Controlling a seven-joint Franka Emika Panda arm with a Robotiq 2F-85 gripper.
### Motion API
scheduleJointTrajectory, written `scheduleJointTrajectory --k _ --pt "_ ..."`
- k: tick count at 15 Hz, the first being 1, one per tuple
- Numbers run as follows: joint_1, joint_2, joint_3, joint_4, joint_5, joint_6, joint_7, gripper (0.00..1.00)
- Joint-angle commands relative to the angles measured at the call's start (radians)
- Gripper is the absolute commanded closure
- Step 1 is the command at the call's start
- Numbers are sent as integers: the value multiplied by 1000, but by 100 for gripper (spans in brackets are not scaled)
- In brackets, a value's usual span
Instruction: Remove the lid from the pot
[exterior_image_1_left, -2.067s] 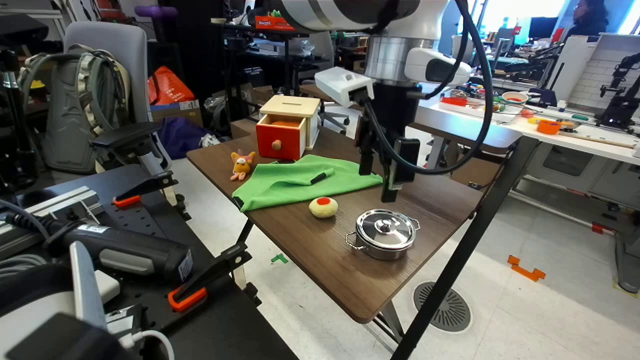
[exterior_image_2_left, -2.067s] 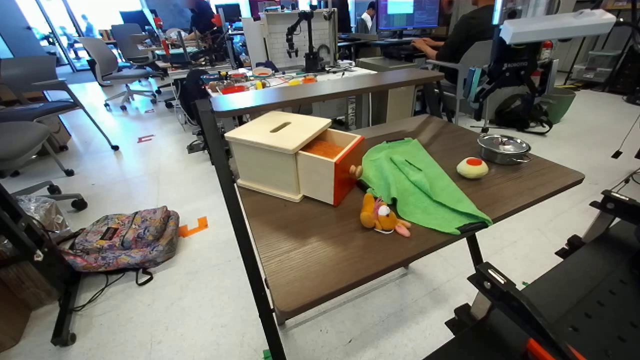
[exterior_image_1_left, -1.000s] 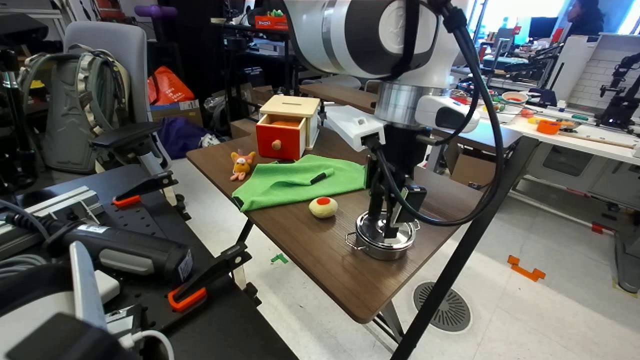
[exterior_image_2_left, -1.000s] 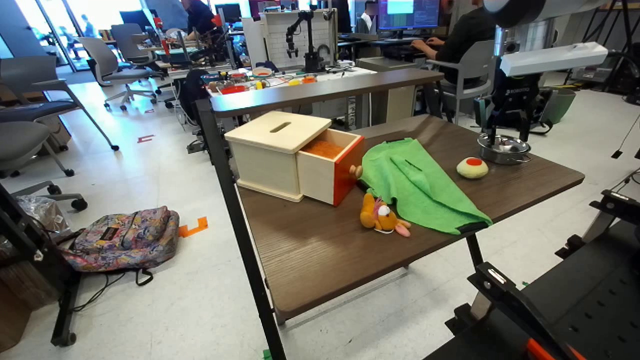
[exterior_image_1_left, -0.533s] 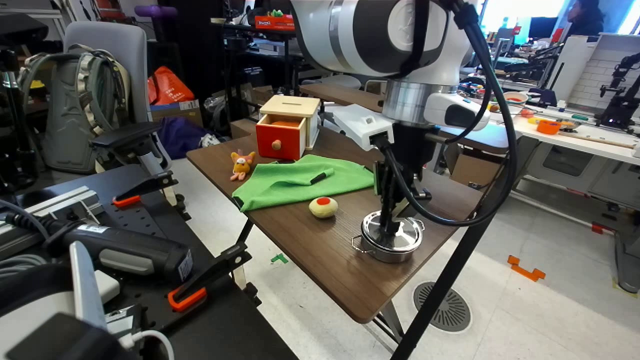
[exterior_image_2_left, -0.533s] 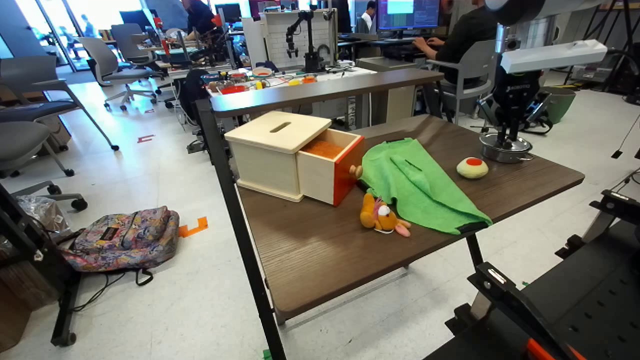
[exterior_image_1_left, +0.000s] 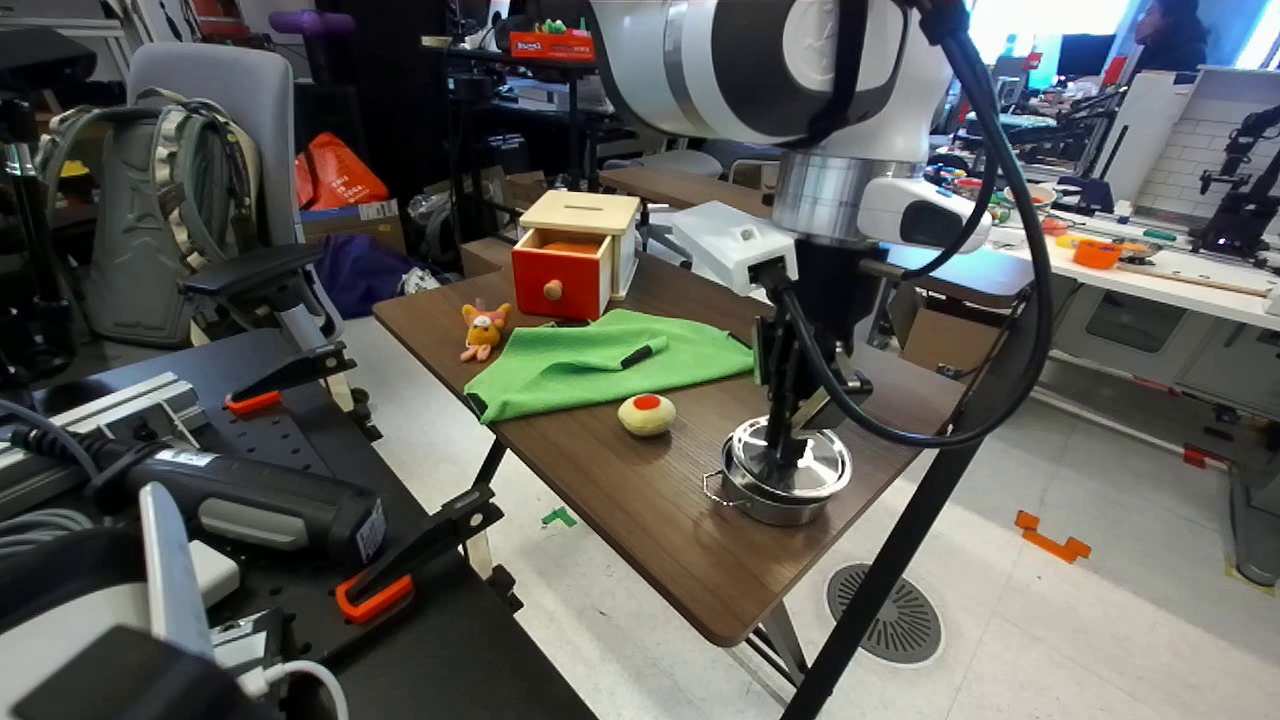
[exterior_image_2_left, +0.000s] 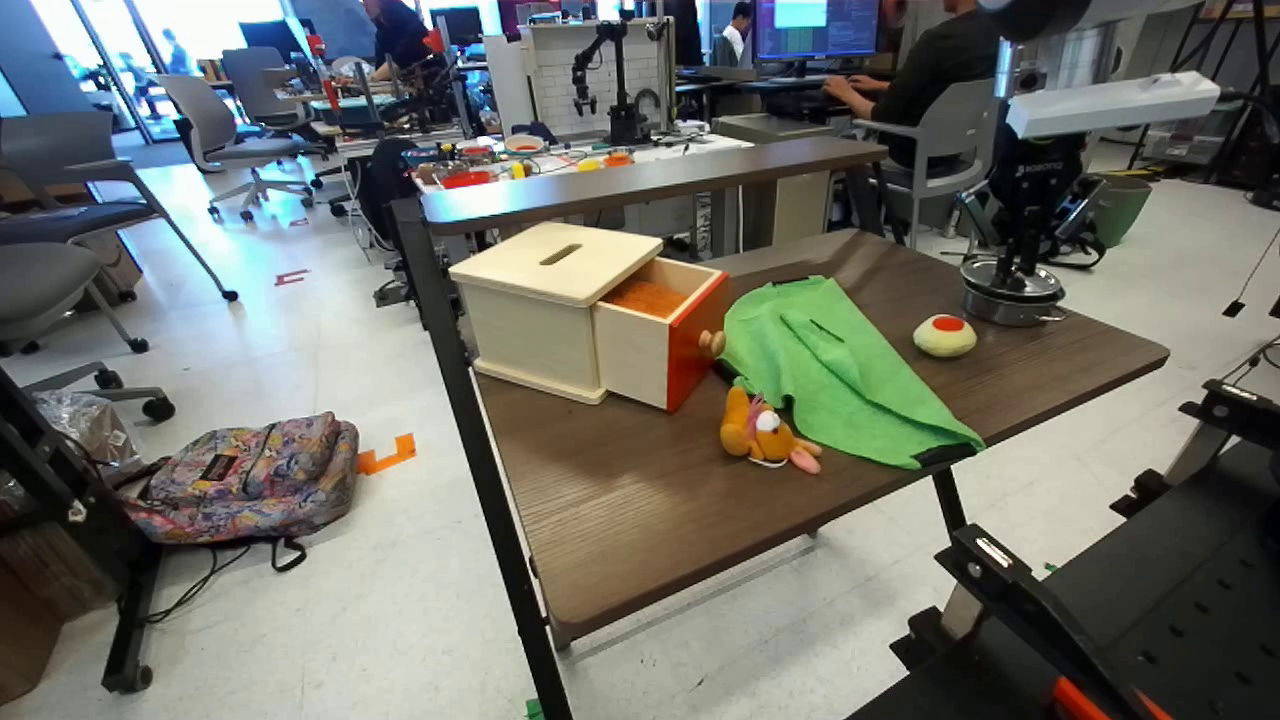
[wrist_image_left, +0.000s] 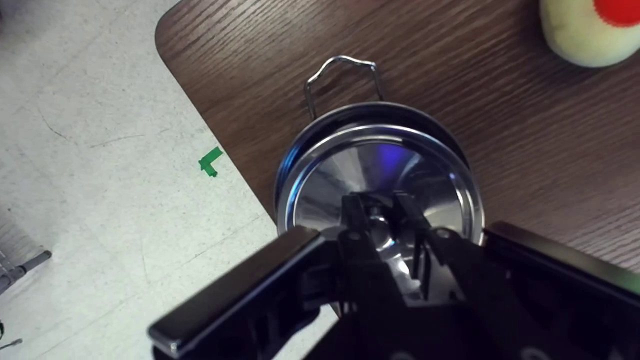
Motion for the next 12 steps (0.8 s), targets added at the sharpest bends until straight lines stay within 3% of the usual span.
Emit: scheduleJointTrajectory --k 1,12 --pt "-20 -88 23 -50 35 15 -54 95" --pt "-7 -37 73 165 71 -101 -62 95"
